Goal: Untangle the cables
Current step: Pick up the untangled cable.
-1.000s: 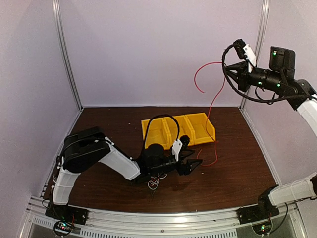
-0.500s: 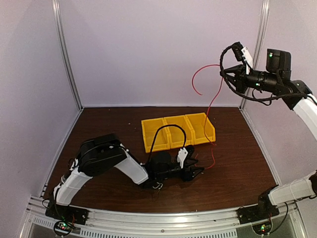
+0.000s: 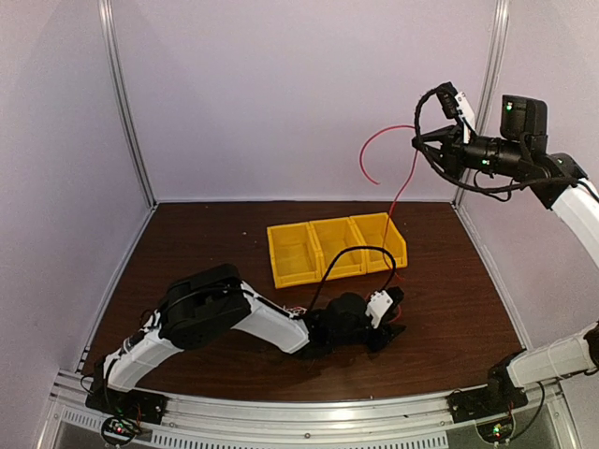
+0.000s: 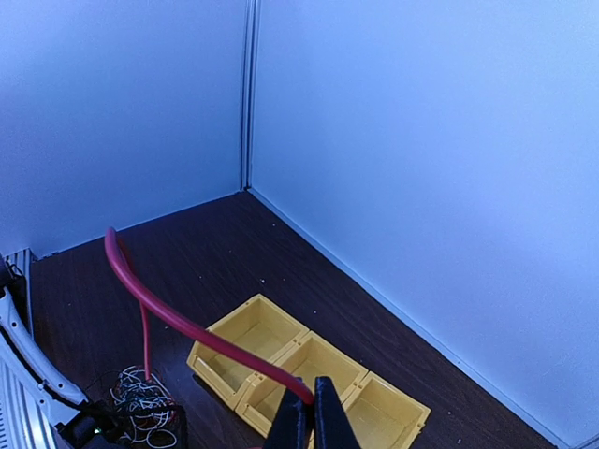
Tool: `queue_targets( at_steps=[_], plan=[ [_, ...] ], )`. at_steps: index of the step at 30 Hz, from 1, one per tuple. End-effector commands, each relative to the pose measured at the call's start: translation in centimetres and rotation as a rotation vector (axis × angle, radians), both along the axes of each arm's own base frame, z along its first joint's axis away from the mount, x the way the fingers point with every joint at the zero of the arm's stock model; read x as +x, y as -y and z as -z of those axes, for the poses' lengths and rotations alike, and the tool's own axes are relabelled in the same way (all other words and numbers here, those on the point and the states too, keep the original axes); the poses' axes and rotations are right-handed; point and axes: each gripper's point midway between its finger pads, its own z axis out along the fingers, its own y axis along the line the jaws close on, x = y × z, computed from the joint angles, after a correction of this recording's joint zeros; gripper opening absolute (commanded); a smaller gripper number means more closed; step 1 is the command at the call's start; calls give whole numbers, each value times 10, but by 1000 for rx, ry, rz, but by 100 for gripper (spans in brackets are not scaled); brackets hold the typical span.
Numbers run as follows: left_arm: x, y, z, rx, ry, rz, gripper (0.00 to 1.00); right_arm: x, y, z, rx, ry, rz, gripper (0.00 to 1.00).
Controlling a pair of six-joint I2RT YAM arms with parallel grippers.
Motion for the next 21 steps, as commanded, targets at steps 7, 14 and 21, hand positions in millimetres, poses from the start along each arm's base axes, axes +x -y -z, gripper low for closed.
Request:
queue_targets(
  at_steps=[7,14,21],
  plan=[
    [26,-12,22,121,37,-124,16,-4,2,-19,30,38,-4,0],
    [29,-33,-38,17,114,-175,0,3,21,-27,13,71,85,0],
    [13,-56,-126,-145,157,-147,0,16,40,-25,3,82,178,0]
  ],
)
